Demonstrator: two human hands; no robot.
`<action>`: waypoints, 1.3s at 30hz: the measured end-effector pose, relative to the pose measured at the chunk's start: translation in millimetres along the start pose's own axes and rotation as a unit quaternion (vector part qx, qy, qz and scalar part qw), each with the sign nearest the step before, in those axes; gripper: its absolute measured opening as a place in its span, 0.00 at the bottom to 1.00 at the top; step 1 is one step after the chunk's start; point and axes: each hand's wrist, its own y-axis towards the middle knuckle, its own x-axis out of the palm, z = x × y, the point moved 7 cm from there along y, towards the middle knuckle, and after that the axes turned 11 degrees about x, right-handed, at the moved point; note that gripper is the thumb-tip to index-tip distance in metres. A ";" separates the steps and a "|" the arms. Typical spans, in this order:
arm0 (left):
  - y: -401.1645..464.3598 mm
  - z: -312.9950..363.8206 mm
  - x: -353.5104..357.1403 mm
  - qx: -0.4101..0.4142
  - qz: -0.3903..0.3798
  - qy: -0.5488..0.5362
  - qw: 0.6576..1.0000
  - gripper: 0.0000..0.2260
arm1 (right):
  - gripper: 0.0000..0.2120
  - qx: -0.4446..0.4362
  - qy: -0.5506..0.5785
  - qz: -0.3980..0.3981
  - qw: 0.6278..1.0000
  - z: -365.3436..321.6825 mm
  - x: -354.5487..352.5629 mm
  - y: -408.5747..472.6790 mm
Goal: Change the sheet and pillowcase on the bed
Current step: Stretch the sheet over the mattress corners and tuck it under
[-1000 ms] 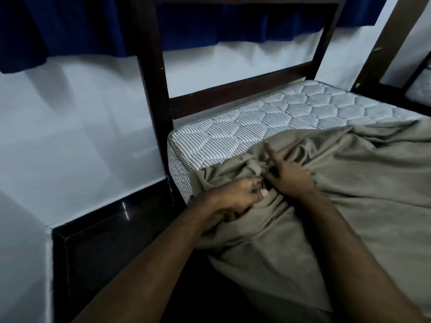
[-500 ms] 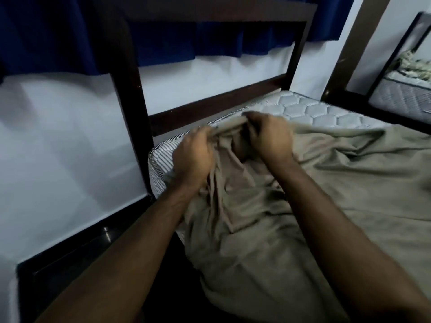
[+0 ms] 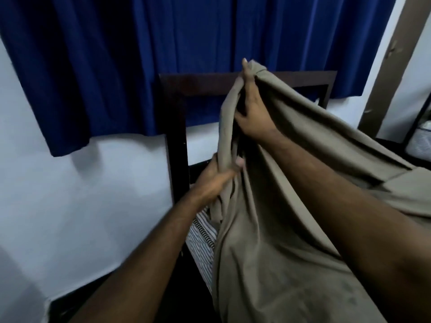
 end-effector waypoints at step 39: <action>-7.3 -53.0 -205.0 -0.093 0.171 0.638 0.745 0.11 | 0.40 0.216 -0.306 -0.313 0.873 152.0 126.4 -18.5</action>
